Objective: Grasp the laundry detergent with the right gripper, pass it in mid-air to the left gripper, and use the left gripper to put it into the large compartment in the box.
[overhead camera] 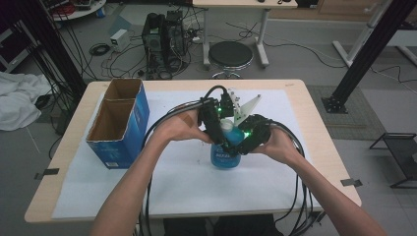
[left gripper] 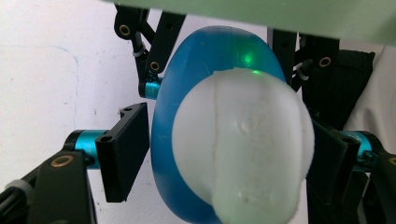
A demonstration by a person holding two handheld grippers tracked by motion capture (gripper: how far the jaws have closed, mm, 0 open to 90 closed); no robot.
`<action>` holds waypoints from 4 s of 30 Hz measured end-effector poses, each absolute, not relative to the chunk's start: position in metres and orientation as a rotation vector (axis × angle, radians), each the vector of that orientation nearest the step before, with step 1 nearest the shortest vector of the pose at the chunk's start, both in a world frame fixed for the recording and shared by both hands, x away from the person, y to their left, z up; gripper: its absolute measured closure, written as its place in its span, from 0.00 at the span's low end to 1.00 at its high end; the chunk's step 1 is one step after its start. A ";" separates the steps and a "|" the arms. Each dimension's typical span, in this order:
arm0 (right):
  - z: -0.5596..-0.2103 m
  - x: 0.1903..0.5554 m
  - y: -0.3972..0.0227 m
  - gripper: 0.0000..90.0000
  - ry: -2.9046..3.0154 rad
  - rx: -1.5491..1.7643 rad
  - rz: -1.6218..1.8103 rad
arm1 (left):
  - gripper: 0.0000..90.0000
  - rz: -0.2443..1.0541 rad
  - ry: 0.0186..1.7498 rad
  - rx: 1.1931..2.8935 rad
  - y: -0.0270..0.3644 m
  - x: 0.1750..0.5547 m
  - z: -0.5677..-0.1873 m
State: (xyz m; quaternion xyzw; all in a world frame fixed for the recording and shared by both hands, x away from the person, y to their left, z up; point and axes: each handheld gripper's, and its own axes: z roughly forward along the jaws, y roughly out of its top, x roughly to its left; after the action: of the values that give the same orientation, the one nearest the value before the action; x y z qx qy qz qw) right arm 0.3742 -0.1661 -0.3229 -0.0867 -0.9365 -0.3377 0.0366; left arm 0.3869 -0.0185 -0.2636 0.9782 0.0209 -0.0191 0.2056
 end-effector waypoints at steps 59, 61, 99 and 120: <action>-0.331 0.374 -0.163 0.47 -2.834 -0.244 -1.047 | 0.42 -0.021 0.039 2.750 -0.020 0.381 -0.265; -0.331 0.374 -0.163 0.47 -2.834 -0.253 -1.053 | 0.42 -0.014 0.041 2.749 -0.020 0.381 -0.265; -0.332 0.376 -0.169 0.31 -2.823 -0.212 -1.113 | 0.42 -0.004 0.061 2.765 -0.015 0.377 -0.263; -0.328 0.373 -0.177 0.25 -2.826 -0.279 -1.084 | 0.42 0.018 0.113 2.760 -0.005 0.378 -0.258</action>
State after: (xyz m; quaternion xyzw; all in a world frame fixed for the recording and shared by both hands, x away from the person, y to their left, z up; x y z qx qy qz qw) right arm 0.3734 -0.1769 -0.3281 -0.0917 -0.9285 -0.3562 0.0510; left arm 0.3781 -0.0054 -0.2579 0.9813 0.0400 0.0066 0.1884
